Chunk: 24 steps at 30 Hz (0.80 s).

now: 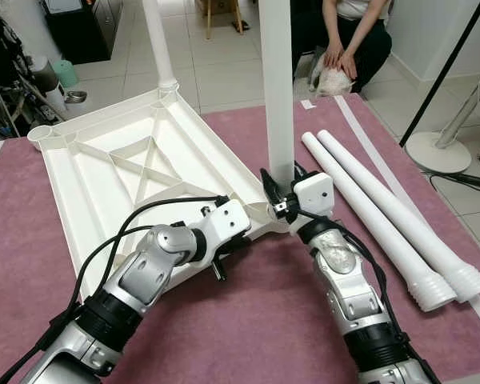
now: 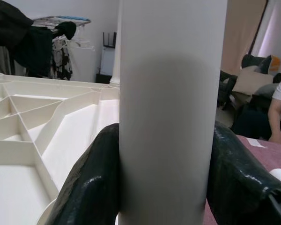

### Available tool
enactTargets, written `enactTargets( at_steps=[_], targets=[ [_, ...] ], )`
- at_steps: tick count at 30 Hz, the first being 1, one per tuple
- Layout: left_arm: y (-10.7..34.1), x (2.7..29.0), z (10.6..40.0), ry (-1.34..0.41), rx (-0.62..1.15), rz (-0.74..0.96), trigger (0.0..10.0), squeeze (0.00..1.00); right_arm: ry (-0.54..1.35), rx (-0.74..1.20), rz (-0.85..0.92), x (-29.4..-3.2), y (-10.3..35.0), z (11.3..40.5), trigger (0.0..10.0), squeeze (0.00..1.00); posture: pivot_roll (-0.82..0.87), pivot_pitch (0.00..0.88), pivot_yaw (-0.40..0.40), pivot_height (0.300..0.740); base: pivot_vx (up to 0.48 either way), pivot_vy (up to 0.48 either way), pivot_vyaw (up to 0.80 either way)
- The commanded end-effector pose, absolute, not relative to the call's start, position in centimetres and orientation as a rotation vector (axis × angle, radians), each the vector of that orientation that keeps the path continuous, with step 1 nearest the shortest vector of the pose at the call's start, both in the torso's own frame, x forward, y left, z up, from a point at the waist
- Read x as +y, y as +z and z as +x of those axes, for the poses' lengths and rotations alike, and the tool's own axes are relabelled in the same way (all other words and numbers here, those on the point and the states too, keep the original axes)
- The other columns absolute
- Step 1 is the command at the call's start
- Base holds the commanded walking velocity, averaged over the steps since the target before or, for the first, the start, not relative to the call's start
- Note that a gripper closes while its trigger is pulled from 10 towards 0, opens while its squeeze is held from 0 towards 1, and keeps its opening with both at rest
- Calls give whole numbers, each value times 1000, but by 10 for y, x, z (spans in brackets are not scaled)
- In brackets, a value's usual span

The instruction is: Building children table

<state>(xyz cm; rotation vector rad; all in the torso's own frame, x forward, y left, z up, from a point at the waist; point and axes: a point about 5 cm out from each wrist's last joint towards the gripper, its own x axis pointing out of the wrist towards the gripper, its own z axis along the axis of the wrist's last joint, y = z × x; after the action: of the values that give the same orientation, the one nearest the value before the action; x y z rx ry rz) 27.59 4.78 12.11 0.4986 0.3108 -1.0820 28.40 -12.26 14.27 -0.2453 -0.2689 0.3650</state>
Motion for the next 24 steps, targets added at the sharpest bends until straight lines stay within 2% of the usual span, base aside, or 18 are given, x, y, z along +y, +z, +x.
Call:
enactTargets(
  at_steps=[1, 7, 15, 21, 24],
  targets=[
    [120, 56, 281, -1042, 318, 548, 0, 0, 406, -61, -256, -125, 100, 275, 10000, 0, -43, 0, 130, 740, 0, 0, 0],
    [120, 57, 282, -1044, 319, 557, 0, 0, 559, 20, -205, -125, 92, 271, 10000, 0, -30, 0, 130, 740, 0, 0, 0],
    [119, 59, 282, -1035, 322, 561, 0, 0, 703, 131, -215, -136, 84, 244, 10000, 0, -36, 0, 127, 740, 0, 0, 0],
    [119, 57, 283, -1040, 320, 561, 0, 0, 618, 116, -222, -149, 89, 254, 10000, 0, -41, 0, 133, 740, 0, 0, 0],
    [120, 57, 284, -1044, 317, 564, 0, 0, 506, 53, -172, -156, 101, 274, 10000, 0, -38, 0, 142, 740, 0, 0, 0]
  ],
)
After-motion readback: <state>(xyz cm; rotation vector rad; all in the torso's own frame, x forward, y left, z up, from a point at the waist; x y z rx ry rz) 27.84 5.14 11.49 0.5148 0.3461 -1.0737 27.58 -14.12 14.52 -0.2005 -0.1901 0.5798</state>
